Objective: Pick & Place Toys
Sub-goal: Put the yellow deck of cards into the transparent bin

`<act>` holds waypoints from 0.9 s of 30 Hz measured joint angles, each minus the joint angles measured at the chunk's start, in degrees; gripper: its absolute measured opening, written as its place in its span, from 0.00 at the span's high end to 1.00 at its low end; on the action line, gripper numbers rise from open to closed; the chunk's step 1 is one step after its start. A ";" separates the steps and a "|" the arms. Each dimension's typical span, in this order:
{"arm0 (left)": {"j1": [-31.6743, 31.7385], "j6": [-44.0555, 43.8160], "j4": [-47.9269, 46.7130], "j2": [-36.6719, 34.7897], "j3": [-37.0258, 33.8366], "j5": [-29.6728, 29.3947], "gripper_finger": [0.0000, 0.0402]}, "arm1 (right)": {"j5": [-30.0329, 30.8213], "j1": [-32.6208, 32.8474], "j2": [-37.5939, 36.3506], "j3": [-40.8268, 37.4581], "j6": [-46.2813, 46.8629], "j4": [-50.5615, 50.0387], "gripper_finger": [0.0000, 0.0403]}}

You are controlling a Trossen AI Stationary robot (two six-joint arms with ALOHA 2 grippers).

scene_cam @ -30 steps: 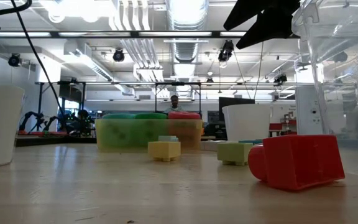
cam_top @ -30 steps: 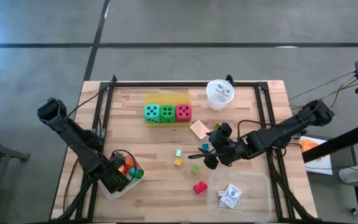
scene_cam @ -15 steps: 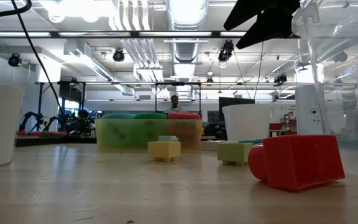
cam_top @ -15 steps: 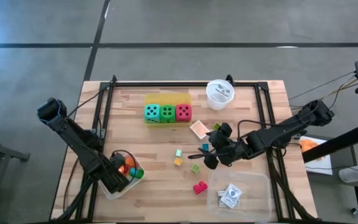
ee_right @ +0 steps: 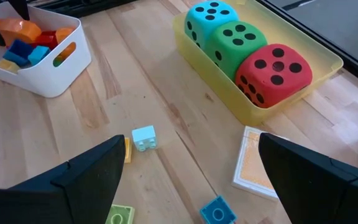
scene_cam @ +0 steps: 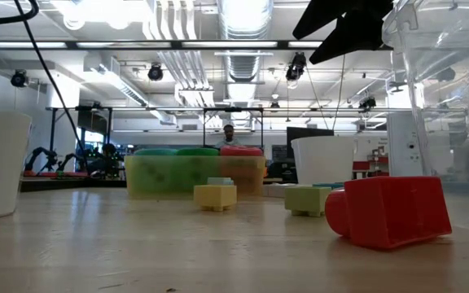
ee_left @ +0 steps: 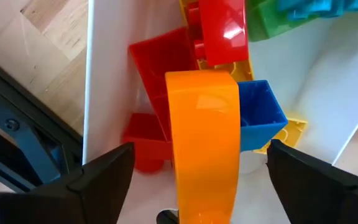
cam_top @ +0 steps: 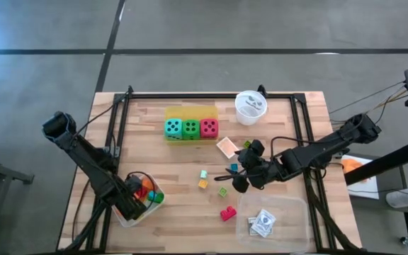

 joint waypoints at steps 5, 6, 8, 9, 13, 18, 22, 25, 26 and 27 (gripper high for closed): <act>0.00 -0.93 -0.86 0.00 0.73 1.07 0.12 | -0.95 0.00 0.00 0.00 0.02 0.07 0.10; 0.00 -1.05 -1.56 -0.04 1.13 1.23 0.12 | -0.99 0.01 0.00 0.00 0.02 0.07 0.10; 0.07 -1.78 -3.44 -0.04 2.35 1.30 0.12 | -1.00 0.02 0.00 0.00 0.02 0.09 0.10; 0.10 -2.30 -4.71 -0.04 3.21 1.41 0.12 | -1.00 0.00 0.00 0.00 0.02 0.09 0.10; 0.11 -2.99 -9.96 -0.04 7.27 0.99 0.12 | -1.01 0.00 0.00 0.00 0.02 0.11 0.10; 1.41 -3.55 -14.86 -0.07 11.82 -2.25 0.12 | -1.00 0.00 0.00 0.00 0.02 0.12 0.10; 6.03 2.35 -14.41 -0.07 14.05 -7.38 0.12 | -1.00 0.02 0.00 0.00 0.02 0.11 0.10; 9.69 6.96 -14.44 0.02 15.00 -10.36 0.12 | -1.23 0.05 0.00 0.00 1.20 -0.03 0.10; 10.68 8.45 -14.44 0.02 15.20 -11.30 0.12 | -1.40 0.11 0.00 0.00 2.52 -0.21 0.10; 11.58 9.65 -14.46 0.02 15.33 -12.22 0.12 | -1.50 0.13 0.00 0.00 3.97 -0.49 0.10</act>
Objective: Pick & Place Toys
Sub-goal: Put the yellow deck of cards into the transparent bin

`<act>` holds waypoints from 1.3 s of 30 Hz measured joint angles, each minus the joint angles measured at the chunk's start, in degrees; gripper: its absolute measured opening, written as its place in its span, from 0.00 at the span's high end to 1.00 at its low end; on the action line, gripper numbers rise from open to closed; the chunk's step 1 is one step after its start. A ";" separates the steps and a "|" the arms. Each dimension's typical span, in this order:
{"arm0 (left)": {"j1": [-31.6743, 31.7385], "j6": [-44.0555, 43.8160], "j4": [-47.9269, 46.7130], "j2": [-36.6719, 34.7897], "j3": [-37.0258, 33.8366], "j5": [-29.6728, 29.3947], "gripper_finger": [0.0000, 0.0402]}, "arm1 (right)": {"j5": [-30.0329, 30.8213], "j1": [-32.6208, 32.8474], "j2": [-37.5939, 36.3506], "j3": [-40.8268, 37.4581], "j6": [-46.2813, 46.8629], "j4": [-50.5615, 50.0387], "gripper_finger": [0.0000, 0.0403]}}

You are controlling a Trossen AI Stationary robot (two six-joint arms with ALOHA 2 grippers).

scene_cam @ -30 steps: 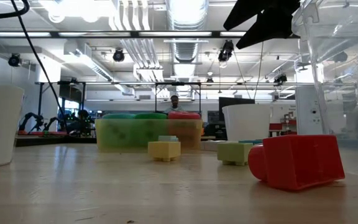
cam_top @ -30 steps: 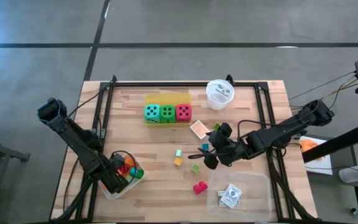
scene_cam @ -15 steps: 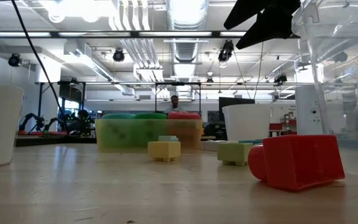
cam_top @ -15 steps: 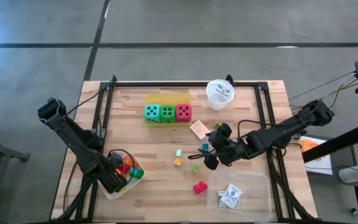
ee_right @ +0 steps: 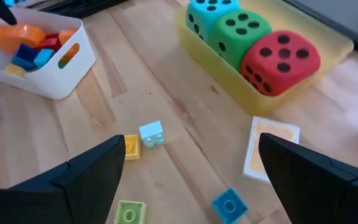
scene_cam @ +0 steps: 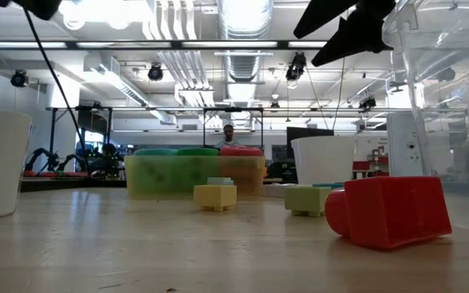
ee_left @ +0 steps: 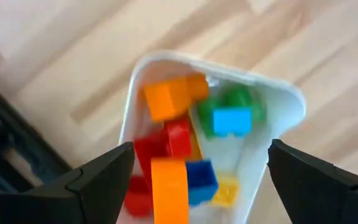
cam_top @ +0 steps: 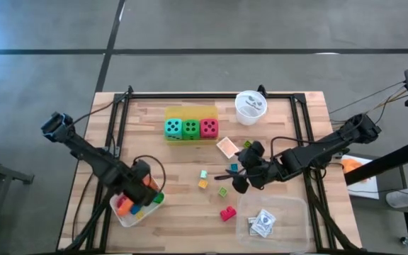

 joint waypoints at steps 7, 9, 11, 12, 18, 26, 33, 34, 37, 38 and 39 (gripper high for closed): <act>1.39 8.81 0.03 -0.11 -0.18 -11.47 0.12 | -5.96 -3.50 -0.02 1.12 7.45 -1.93 0.10; 1.41 10.52 0.00 -0.11 -0.18 -14.13 0.12 | -10.20 -6.60 0.01 2.60 7.68 -3.43 0.10; 1.44 12.45 0.02 -0.11 -0.18 -16.45 0.12 | -11.68 -9.84 0.60 4.66 7.97 -6.19 0.10; 1.45 13.65 0.00 -0.11 -0.19 -17.35 0.12 | -11.88 -11.27 1.08 5.85 8.65 -8.13 0.10; 1.45 18.77 0.02 -0.29 -0.31 -19.87 0.12 | -16.27 -19.20 6.54 14.79 10.82 -21.28 0.10; 0.65 19.60 0.16 -0.55 -0.53 -19.18 0.12 | -23.69 -24.90 19.07 24.25 6.28 -29.47 0.10; 0.36 22.63 -0.58 -0.57 -2.17 -16.84 0.12 | -26.42 -26.24 24.32 25.12 2.81 -31.34 0.10; 0.36 22.60 -0.58 -0.59 -2.17 -16.79 0.12 | -26.65 -26.37 24.70 24.74 2.49 -31.54 0.10; 0.69 22.62 -0.59 -0.66 -2.17 -16.77 0.12 | -26.81 -27.10 25.37 23.34 1.36 -31.06 0.10; 0.75 22.62 -0.59 -0.66 -2.17 -16.79 0.12 | -26.92 -27.36 25.59 22.84 1.18 -30.98 0.10; 0.77 22.60 -0.63 -0.66 -2.17 -16.79 0.12 | -27.04 -27.61 25.67 22.23 0.94 -30.65 0.10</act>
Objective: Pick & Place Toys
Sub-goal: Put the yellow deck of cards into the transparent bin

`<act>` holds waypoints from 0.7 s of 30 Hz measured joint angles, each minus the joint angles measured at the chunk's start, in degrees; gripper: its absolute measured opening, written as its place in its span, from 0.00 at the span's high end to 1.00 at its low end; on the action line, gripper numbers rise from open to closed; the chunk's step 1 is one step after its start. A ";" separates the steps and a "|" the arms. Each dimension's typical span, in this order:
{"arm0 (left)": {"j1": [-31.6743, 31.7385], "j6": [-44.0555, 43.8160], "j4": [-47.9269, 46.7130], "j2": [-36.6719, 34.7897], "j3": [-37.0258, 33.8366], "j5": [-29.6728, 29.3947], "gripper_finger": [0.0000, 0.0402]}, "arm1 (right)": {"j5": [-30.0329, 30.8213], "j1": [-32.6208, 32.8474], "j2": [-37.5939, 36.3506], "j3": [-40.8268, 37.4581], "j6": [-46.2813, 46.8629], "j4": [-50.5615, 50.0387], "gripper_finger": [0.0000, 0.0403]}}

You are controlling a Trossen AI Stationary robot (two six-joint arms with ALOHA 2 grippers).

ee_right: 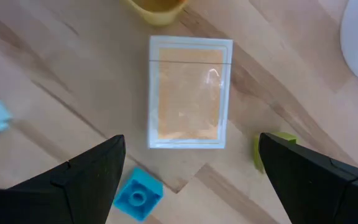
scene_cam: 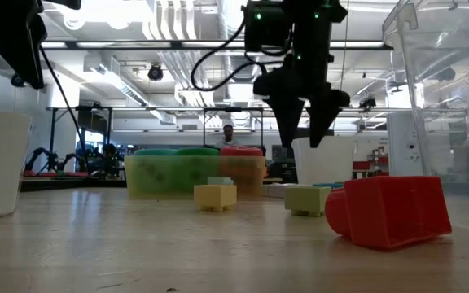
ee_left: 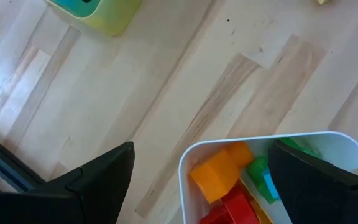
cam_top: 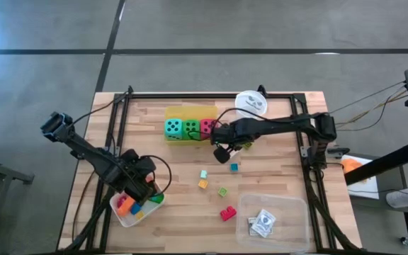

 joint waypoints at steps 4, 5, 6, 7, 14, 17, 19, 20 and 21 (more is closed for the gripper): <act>-0.02 0.60 0.00 0.00 0.00 0.02 0.12 | -1.71 -0.66 -0.01 -3.51 -1.54 4.91 0.10; -0.02 1.16 0.01 0.00 0.00 0.01 0.12 | -2.62 -0.86 -0.01 -4.36 -1.72 6.43 0.10; -0.02 1.43 0.01 0.00 0.02 0.00 0.12 | -3.19 -0.95 -0.01 -5.09 -1.90 7.09 0.10; -0.02 1.48 0.03 0.00 0.02 0.02 0.12 | -3.35 -1.10 -0.01 -5.87 -2.37 7.65 0.10; -0.02 1.51 0.21 0.00 -0.04 0.00 0.12 | -3.85 -2.70 0.12 -11.34 -4.49 15.30 0.10; -0.02 1.51 0.23 0.00 -0.53 0.04 0.12 | -3.91 -3.52 0.07 -12.86 -4.49 16.21 0.10; -0.02 1.51 0.33 0.00 -0.74 0.02 0.12 | -4.08 -3.85 0.07 -13.72 -4.49 17.77 0.10; -0.02 1.51 0.39 0.00 -0.76 0.02 0.12 | -4.09 -3.89 0.07 -13.93 -4.49 18.50 0.10; -0.02 1.51 0.42 0.00 -0.76 0.01 0.12 | -4.09 -3.89 0.07 -14.04 -4.59 19.04 0.10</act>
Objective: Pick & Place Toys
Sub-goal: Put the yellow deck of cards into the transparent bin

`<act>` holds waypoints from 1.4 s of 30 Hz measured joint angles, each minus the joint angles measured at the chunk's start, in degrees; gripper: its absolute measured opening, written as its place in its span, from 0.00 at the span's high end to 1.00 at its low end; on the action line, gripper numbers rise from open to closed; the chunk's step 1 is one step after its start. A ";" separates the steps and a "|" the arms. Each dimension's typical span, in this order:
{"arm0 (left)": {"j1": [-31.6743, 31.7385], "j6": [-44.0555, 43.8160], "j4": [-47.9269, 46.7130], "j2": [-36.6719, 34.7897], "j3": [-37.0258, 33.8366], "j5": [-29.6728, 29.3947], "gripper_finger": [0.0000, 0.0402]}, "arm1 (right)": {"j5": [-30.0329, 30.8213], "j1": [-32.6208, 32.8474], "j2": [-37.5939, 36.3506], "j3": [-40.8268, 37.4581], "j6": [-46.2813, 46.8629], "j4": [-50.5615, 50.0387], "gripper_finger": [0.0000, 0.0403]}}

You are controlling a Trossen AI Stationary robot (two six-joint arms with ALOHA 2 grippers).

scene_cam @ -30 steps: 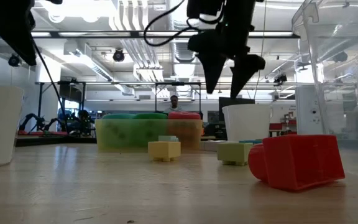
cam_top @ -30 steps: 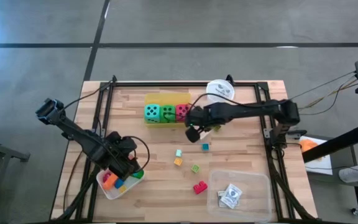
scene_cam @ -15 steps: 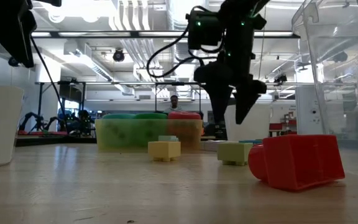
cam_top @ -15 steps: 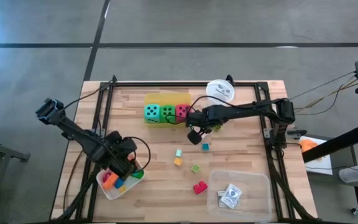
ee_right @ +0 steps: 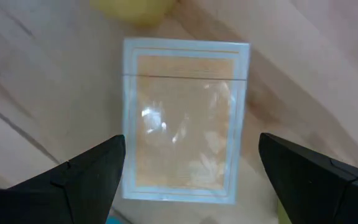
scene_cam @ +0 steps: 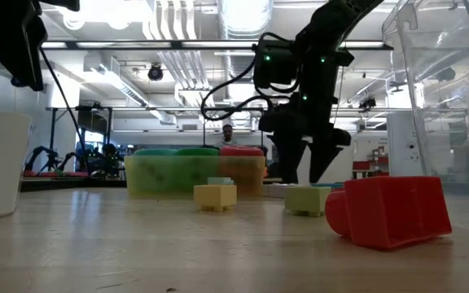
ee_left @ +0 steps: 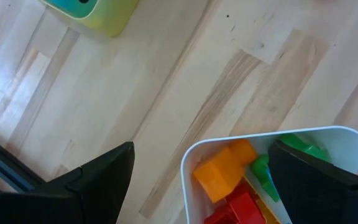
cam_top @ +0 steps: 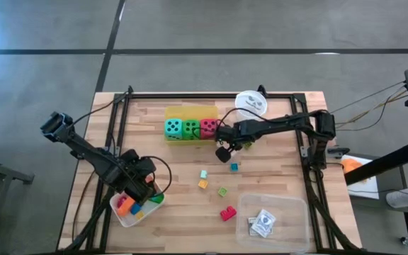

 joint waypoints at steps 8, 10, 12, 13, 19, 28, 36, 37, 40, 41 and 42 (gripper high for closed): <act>0.00 0.32 0.04 0.00 0.00 -0.04 0.12 | -1.37 0.04 0.00 -0.79 0.16 1.71 0.10; 0.00 0.86 0.24 0.00 0.00 -0.06 0.12 | -1.52 0.06 0.00 -0.88 0.16 2.40 0.10; 0.00 1.09 0.27 0.00 0.00 -0.10 0.12 | -1.73 0.14 -0.01 -1.04 0.58 2.67 0.10; 0.02 1.09 0.29 0.00 0.00 -0.12 0.12 | -1.84 0.15 0.00 -1.12 1.12 2.73 0.10; 0.02 1.26 0.42 0.00 0.00 -0.21 0.12 | -1.70 0.09 0.06 -2.52 2.51 4.05 0.10; 0.04 1.33 0.63 0.00 0.00 -0.21 0.12 | 0.76 1.32 0.13 -3.89 4.75 5.21 0.10; 0.04 1.31 0.70 0.00 -0.02 -0.21 0.12 | 1.77 1.90 0.56 -4.82 3.94 5.17 0.10; 0.04 1.31 0.70 0.02 -0.02 -0.21 0.12 | 1.94 1.92 0.92 -4.81 3.82 5.13 0.10; 0.04 1.31 0.74 0.02 -0.04 -0.21 0.12 | 2.02 2.23 2.14 -4.41 3.79 4.89 0.10; 0.04 1.31 0.82 0.02 -0.04 -0.22 0.12 | 2.17 2.47 2.76 -4.01 3.80 4.62 0.10; 0.04 1.31 0.87 0.02 -0.04 -0.21 0.12 | 2.22 2.68 3.38 -3.44 3.83 4.18 0.10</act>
